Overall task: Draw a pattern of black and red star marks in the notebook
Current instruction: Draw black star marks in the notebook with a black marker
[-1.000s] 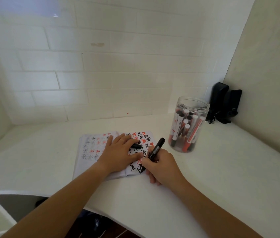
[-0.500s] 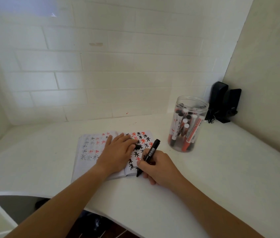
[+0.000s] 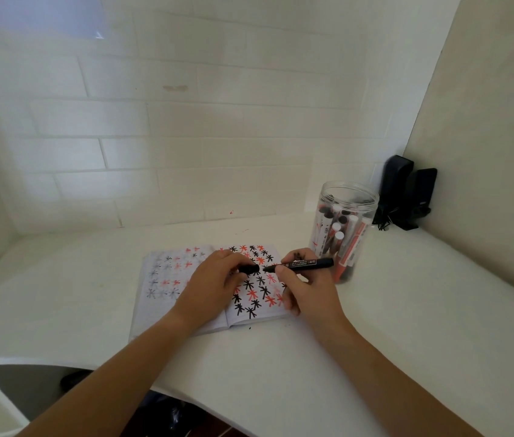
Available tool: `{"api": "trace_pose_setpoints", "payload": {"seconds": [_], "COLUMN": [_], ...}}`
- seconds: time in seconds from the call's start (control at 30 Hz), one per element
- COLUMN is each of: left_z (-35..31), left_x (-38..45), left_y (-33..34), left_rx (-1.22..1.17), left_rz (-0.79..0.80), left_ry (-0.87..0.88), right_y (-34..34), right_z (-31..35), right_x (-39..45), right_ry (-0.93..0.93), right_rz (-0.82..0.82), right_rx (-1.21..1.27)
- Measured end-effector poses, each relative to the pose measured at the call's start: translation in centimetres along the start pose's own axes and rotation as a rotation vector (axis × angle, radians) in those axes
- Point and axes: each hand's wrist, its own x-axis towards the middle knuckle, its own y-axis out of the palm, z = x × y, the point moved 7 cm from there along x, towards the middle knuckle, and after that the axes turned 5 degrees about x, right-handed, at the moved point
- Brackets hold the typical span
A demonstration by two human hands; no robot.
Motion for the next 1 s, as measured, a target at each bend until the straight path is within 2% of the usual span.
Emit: {"api": "trace_pose_setpoints", "payload": {"seconds": [0.17,0.3,0.43,0.5,0.63,0.83,0.9,1.0], "left_z": [-0.6,-1.4,-1.4,-1.4,-1.3,-1.4,-1.1,-0.5], "left_x": [0.1,-0.1,0.0,0.0,-0.1,-0.1,-0.1,-0.1], "left_y": [-0.3,-0.2,-0.1,-0.1,-0.2,-0.5,-0.6,-0.6], "left_rx": [-0.022,-0.017,-0.033,-0.048,-0.049,-0.071,-0.079,-0.089], "left_rz": [-0.002,0.034,0.04,0.037,0.011,0.0,-0.017,-0.03], "left_ry": [0.053,0.14,0.14,0.141,0.117,0.084,0.058,0.015], "right_y": [0.1,1.0,1.3,1.2,0.5,-1.2,-1.3,-1.1], "right_z": [-0.2,-0.8,-1.2,-0.9,-1.0,-0.8,-0.4,-0.2], "right_x": [0.2,0.0,0.0,0.0,0.1,1.1,1.2,1.1], "right_ry": [-0.034,-0.011,0.013,0.042,0.212,0.132,0.124,0.057], "right_rz": [0.001,0.104,0.15,0.142,0.058,0.024,0.075,0.167], "right_rx": [-0.025,-0.059,-0.075,-0.001,0.204,0.128,0.087,-0.125]}}
